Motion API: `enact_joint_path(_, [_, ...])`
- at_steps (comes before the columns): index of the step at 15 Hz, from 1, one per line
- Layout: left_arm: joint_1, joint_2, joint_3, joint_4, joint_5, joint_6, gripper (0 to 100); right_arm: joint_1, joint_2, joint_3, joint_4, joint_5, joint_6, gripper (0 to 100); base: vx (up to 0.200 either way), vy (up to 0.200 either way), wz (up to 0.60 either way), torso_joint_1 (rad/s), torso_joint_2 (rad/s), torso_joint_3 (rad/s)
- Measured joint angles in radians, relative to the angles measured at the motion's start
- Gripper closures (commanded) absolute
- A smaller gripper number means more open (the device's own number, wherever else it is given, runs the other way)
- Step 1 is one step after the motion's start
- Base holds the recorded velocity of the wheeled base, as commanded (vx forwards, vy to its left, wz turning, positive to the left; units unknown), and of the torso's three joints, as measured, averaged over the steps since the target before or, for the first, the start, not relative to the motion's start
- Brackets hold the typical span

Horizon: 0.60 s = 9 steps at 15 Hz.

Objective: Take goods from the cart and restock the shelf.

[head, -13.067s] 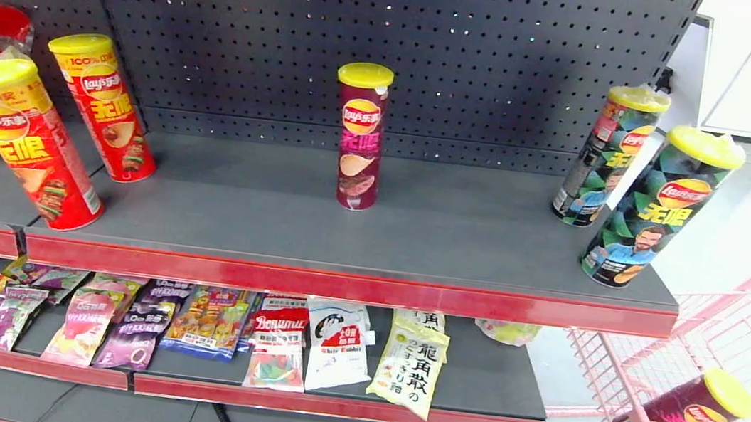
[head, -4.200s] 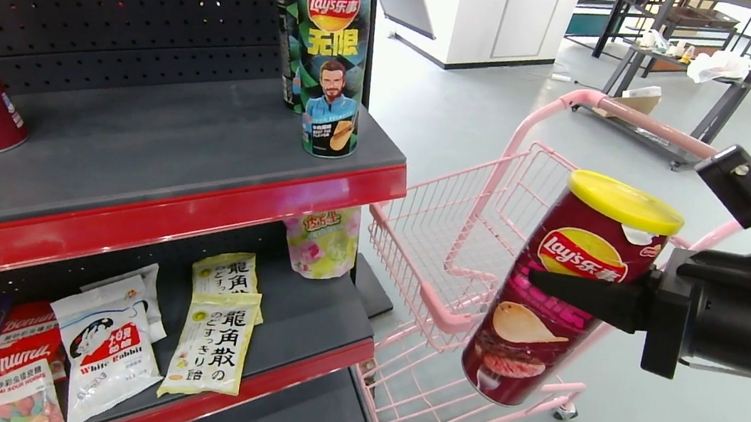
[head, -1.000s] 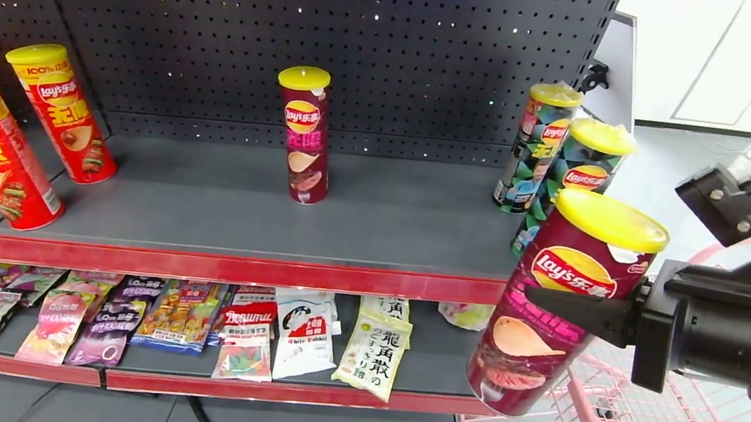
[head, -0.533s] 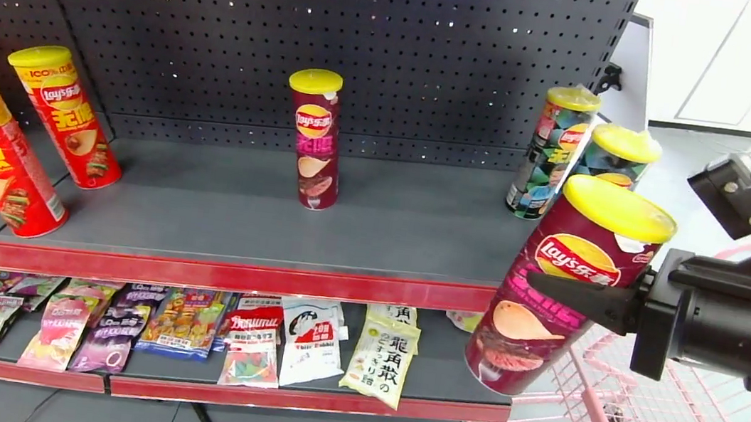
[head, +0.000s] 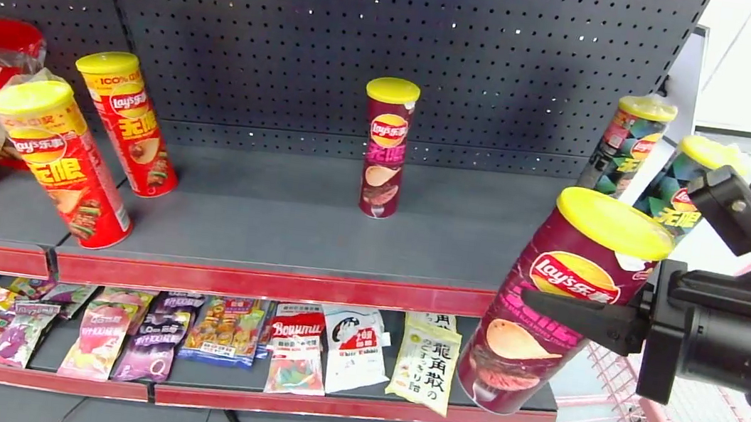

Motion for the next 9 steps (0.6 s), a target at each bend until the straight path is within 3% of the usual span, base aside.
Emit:
enact_joint_path(6, [0.001,0.0,0.0,-0.001,-0.001,0.0,0,-0.003,-0.037,0.016,-0.003,-0.001,-0.001,100,0.0,0.0,0.0,0.0,0.0,0.0])
enact_joint_path(9, [0.0,0.0,0.0,0.0,-0.001,0.0,0,-0.001,-0.053,0.033,0.001,-0.002,-0.001,100,0.2,0.0,0.0,-0.004,0.0,0.001])
